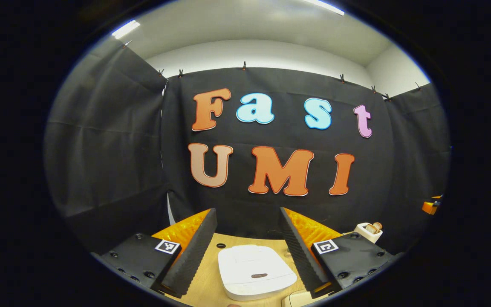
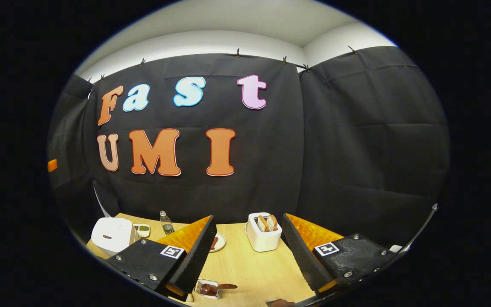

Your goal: Close the left gripper, press the button to open the rice cooker; take a wooden spoon from the chopstick holder with the right hand, scoop a spoonful of rice and pour it into the rice cooker, then put the wooden spoon back into the chopstick holder.

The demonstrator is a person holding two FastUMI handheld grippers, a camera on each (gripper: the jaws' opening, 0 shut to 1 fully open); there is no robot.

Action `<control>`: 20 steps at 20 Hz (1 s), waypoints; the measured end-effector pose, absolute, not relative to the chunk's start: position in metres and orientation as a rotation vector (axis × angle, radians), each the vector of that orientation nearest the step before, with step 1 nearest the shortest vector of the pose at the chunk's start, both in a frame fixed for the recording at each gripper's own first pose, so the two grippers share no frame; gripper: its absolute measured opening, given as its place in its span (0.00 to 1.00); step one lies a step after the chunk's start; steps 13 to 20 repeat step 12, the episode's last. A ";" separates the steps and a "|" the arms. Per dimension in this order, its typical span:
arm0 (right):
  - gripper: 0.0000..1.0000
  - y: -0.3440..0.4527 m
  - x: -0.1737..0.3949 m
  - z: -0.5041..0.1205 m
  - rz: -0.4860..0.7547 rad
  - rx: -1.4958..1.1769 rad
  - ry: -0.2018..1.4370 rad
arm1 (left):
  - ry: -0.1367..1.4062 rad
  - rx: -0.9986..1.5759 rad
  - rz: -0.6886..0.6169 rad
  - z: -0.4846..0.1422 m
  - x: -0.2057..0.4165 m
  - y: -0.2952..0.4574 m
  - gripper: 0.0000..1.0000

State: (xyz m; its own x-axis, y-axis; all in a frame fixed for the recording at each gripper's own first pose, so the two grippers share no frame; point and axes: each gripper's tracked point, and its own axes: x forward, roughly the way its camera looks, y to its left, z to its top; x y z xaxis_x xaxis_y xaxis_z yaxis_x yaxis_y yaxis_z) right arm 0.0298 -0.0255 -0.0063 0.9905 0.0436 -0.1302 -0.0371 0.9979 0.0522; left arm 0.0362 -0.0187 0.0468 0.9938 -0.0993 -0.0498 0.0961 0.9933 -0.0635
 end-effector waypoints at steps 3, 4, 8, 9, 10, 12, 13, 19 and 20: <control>1.00 -0.031 0.026 -0.011 0.025 0.048 0.142 | 0.066 -0.066 -0.118 0.042 0.037 -0.027 0.98; 0.95 -0.032 0.025 -0.012 0.021 0.046 0.144 | 0.068 -0.065 -0.124 0.041 0.038 -0.029 0.96; 0.95 -0.035 0.022 -0.012 0.009 0.043 0.142 | 0.069 -0.068 -0.139 0.040 0.039 -0.033 0.96; 0.95 -0.035 0.022 -0.012 0.010 0.045 0.143 | 0.068 -0.070 -0.141 0.040 0.039 -0.034 0.96; 0.95 -0.034 0.021 -0.013 0.011 0.046 0.145 | 0.067 -0.071 -0.142 0.040 0.038 -0.034 0.99; 0.95 -0.034 0.021 -0.016 0.011 0.046 0.150 | 0.064 -0.068 -0.142 0.042 0.036 -0.034 0.96; 0.95 -0.034 0.021 -0.016 0.011 0.046 0.150 | 0.064 -0.068 -0.142 0.042 0.036 -0.034 0.96; 0.95 -0.034 0.021 -0.016 0.011 0.046 0.150 | 0.064 -0.068 -0.142 0.042 0.036 -0.034 0.96; 0.95 -0.034 0.021 -0.016 0.011 0.046 0.150 | 0.064 -0.068 -0.142 0.042 0.036 -0.034 0.96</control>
